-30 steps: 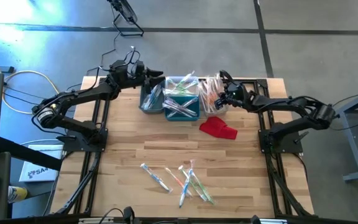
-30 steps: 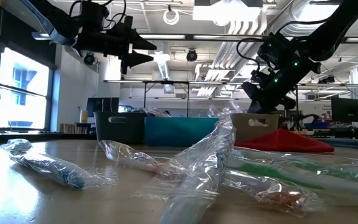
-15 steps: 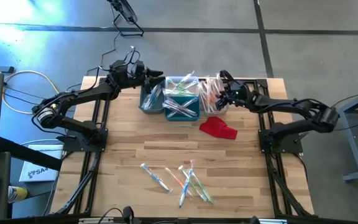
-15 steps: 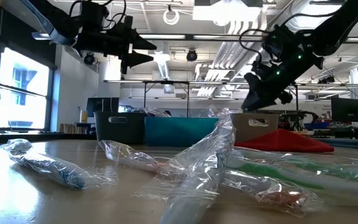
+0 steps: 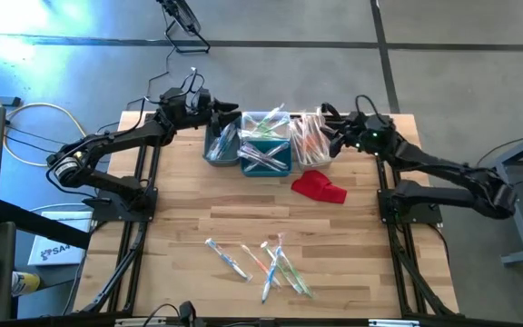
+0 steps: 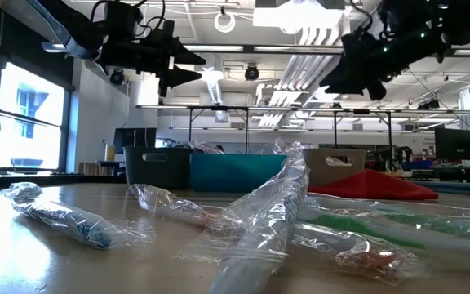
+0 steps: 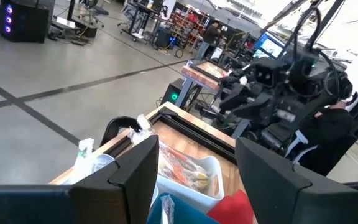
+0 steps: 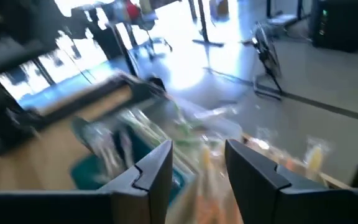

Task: Pick & Place Toothbrushes
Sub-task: Put the left blue toothbrush into the gray bin

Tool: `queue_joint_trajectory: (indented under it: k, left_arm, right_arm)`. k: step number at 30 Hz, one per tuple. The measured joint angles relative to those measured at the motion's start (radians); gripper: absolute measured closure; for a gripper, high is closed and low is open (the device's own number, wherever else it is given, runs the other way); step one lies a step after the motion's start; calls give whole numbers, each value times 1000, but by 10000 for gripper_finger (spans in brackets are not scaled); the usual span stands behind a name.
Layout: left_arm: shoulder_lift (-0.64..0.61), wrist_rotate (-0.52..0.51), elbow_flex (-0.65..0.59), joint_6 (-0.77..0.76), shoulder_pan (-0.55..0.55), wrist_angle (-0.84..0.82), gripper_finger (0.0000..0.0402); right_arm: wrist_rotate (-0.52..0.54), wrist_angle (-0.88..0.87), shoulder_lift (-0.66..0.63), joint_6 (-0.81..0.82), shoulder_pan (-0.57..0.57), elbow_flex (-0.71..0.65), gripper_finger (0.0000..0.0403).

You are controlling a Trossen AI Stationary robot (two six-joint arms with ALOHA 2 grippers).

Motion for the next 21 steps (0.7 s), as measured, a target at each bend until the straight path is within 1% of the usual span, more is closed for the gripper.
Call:
queue_joint_trajectory:
  k: [4,7,9,13,18,21]
  left_arm:
    - [-2,0,0,0,0,1,192]
    - [-10,3,0,-4,0,-1,192]
    - [-18,11,0,-4,0,0,192]
    - [-46,43,0,-4,0,-20,198]
    - [-110,67,0,22,0,-113,236]
    - [-145,73,0,53,0,-195,263]
  right_arm:
    - [-65,27,-51,83,0,0,263]
    - [-108,78,-63,159,1,0,263]
    - [-102,109,-62,210,13,0,263]
    - [-73,192,-56,234,64,0,267]
    - [-32,268,-49,233,145,0,297]
    - [1,276,-49,233,198,0,320]
